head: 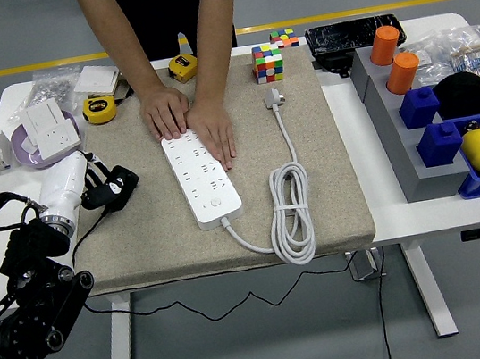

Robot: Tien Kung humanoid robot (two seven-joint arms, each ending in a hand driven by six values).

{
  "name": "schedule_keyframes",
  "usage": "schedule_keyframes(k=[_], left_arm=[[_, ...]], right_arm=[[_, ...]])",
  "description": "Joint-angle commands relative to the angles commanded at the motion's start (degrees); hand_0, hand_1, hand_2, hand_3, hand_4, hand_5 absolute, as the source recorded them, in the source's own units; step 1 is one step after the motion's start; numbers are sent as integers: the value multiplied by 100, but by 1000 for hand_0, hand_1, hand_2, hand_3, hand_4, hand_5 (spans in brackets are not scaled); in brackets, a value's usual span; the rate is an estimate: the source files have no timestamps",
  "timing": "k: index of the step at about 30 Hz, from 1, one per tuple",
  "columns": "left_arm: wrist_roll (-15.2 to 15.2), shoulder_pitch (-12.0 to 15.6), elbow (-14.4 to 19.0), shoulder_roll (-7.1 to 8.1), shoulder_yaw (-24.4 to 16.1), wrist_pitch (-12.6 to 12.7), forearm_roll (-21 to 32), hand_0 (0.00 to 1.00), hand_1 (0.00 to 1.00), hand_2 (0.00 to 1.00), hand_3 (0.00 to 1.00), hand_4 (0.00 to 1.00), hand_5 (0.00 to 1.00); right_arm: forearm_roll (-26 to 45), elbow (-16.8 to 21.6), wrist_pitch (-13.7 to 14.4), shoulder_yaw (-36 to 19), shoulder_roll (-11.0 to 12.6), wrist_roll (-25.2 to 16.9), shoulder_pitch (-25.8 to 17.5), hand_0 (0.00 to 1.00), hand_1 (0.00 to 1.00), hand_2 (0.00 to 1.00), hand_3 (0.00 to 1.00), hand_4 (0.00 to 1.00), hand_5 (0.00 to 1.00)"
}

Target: Pick up the plug,place it near the board,insert it into the board,press the button

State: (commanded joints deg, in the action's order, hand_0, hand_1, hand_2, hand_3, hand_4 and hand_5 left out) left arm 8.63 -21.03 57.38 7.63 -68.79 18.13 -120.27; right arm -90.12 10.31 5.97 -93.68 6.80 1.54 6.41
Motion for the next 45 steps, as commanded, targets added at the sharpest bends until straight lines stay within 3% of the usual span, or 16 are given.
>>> schedule_keyframes(k=[5, 8, 9, 14, 15, 20, 21, 31, 32, 33, 38, 39, 44, 45], left_arm=[[-310, 152, 761, 73, -70, 85, 668, 413, 327, 319, 370, 765, 159], [-441, 141, 947, 86, -70, 74, 863, 413, 327, 319, 370, 765, 159], [-467, 124, 949, 79, -66, 57, 891, 614, 703, 602, 542, 998, 361], [-479, -27, 707, 81, 111, -42, 816, 614, 703, 602, 542, 998, 361], [-461, -70, 631, 86, 179, -84, 811, 839, 856, 801, 798, 998, 255], [-302, -258, 218, 83, 467, -303, 817, 839, 856, 801, 798, 998, 255], [-281, -279, 152, 76, 501, -314, 813, 859, 875, 850, 850, 998, 221], [-39, -346, -428, 39, 629, -540, 283, 830, 858, 802, 815, 998, 192], [-24, -342, -476, 35, 628, -536, 218, 830, 858, 802, 815, 998, 192], [-11, -342, -517, 29, 623, -523, 168, 793, 805, 735, 759, 998, 194], [149, -355, -625, 4, 562, -254, -187, 793, 805, 735, 759, 998, 194], [189, -358, -625, 2, 553, -218, -252, 454, 533, 503, 526, 998, 192], [547, -391, -705, -22, 544, -50, -723, 454, 533, 503, 526, 998, 192], [592, -400, -738, -25, 558, -60, -795, 337, 389, 442, 483, 998, 189]], right_arm=[[6, 0, 4, 10, 0, 5, -18, 998, 835, 752, 796, 998, 891], [-5, 0, 2, 3, 1, 7, -21, 998, 835, 752, 796, 998, 891], [-5, 0, 1, 4, 2, 6, -21, 998, 836, 752, 796, 998, 889], [7, 0, -3, 25, 5, 2, 1, 998, 836, 752, 796, 998, 889], [6, 0, -3, 23, 7, 4, 7, 998, 836, 753, 796, 998, 877], [0, 0, -4, 22, 16, 19, 23, 998, 836, 753, 796, 998, 877], [2, 0, -4, 23, 18, 17, 24, 998, 836, 753, 795, 998, 879], [-15, 0, -6, 4, 18, 12, 32, 998, 835, 752, 795, 998, 875], [-19, 0, -4, -1, 19, 12, 34, 998, 835, 752, 795, 998, 875], [-22, 0, -2, -6, 19, 9, 36, 998, 835, 753, 794, 998, 873], [-27, 0, -2, -17, 23, 4, 50, 998, 835, 753, 794, 998, 873], [-27, 0, -3, -19, 24, 3, 51, 998, 835, 752, 794, 998, 860], [-35, 0, -6, -29, 25, 3, 50, 998, 835, 752, 794, 998, 860], [-42, 0, -7, -36, 25, 5, 49, 998, 835, 752, 794, 998, 844]])
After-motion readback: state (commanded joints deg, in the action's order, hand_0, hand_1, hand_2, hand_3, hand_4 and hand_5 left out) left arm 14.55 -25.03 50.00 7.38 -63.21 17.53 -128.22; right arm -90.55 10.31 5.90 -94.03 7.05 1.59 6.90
